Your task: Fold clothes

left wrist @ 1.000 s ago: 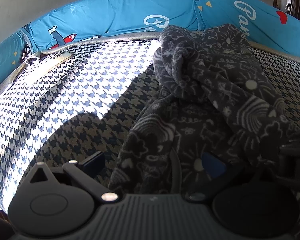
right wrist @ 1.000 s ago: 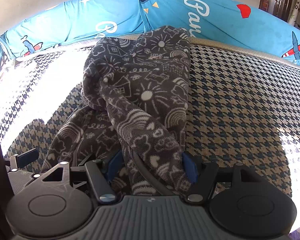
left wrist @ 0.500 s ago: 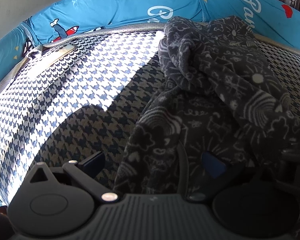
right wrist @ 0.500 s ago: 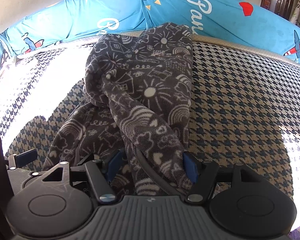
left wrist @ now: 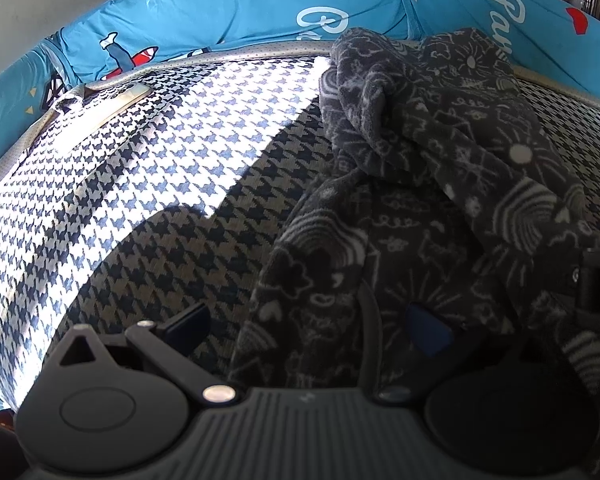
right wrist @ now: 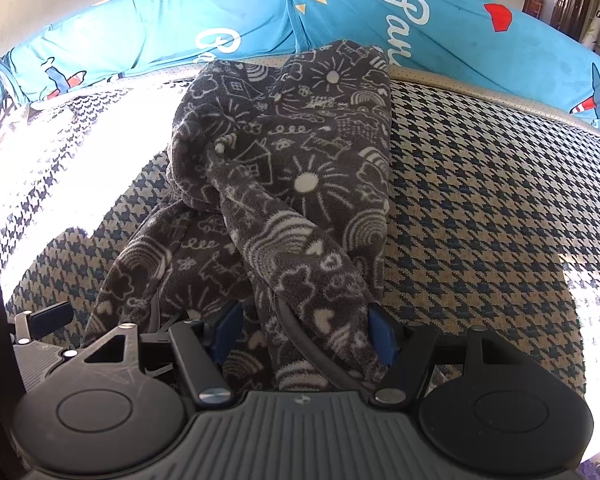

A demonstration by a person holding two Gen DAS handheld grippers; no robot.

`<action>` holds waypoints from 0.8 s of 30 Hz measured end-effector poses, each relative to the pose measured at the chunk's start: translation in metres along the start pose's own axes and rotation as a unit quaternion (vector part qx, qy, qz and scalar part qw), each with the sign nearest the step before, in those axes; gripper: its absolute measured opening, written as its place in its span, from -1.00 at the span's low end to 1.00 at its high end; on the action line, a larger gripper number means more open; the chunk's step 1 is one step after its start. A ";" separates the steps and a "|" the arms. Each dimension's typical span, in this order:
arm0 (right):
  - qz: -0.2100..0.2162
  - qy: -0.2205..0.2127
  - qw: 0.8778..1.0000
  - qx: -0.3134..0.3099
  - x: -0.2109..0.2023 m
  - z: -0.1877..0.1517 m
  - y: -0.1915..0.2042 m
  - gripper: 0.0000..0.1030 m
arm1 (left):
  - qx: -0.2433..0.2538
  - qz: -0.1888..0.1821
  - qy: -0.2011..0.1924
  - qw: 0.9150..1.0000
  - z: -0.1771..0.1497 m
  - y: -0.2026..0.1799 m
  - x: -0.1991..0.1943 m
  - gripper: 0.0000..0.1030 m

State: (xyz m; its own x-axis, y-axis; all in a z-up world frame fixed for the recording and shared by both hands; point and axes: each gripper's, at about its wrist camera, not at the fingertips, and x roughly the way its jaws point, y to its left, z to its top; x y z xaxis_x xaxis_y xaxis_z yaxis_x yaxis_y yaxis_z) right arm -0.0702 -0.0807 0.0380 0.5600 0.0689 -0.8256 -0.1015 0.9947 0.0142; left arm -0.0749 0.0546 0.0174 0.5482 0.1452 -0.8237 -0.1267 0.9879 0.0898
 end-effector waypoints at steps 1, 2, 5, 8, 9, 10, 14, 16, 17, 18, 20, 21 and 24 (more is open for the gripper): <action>0.002 -0.005 1.000 0.008 -0.001 0.002 -0.004 0.29 | 0.001 0.001 -0.001 1.000 0.000 0.000 0.000 1.00; 0.004 -0.009 1.000 0.016 -0.002 0.003 -0.009 0.29 | 0.003 0.002 -0.001 1.000 0.000 -0.001 -0.001 1.00; 0.003 -0.015 0.999 0.030 -0.001 0.004 -0.020 0.29 | 0.012 0.007 -0.005 1.000 -0.002 -0.003 -0.003 1.00; 0.013 -0.033 0.999 0.040 -0.002 0.001 -0.028 0.29 | 0.018 0.007 -0.009 1.000 -0.002 -0.003 -0.006 1.00; 0.015 -0.040 0.998 0.042 -0.003 0.000 -0.030 0.29 | 0.020 0.007 -0.010 1.000 -0.003 -0.003 -0.007 1.00; 0.012 -0.045 0.998 0.040 -0.003 -0.001 -0.031 0.29 | 0.021 0.007 -0.011 1.000 -0.004 -0.003 -0.008 1.00; -0.011 -0.052 0.998 0.043 -0.001 -0.005 -0.038 0.29 | 0.025 -0.001 -0.020 0.999 -0.006 -0.002 -0.016 1.00; -0.019 -0.054 0.997 0.052 0.000 -0.007 -0.045 0.29 | 0.026 -0.004 -0.026 0.999 -0.007 -0.001 -0.021 1.00; -0.021 -0.056 0.997 0.056 -0.001 -0.008 -0.048 0.29 | 0.027 -0.004 -0.029 0.999 -0.008 0.000 -0.023 1.00; -0.024 -0.058 0.996 0.061 -0.002 -0.010 -0.051 0.29 | 0.027 -0.004 -0.032 0.999 -0.009 0.000 -0.025 1.00; -0.030 -0.062 0.995 0.074 -0.005 -0.014 -0.058 0.29 | 0.027 -0.006 -0.035 0.999 -0.012 0.002 -0.029 1.00; -0.029 -0.063 0.994 0.082 -0.007 -0.017 -0.061 0.31 | 0.026 -0.007 -0.036 0.999 -0.013 0.003 -0.030 1.00; -0.019 -0.066 0.991 0.118 -0.015 -0.027 -0.070 0.48 | 0.025 -0.010 -0.036 0.999 -0.018 0.007 -0.034 1.00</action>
State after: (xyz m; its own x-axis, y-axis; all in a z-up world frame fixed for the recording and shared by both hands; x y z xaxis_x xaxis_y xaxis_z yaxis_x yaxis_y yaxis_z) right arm -0.0932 -0.1532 0.0341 0.6636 0.0251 -0.7477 0.1076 0.9858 0.1286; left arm -0.1090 0.0552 0.0359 0.6092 0.1264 -0.7829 -0.0749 0.9920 0.1019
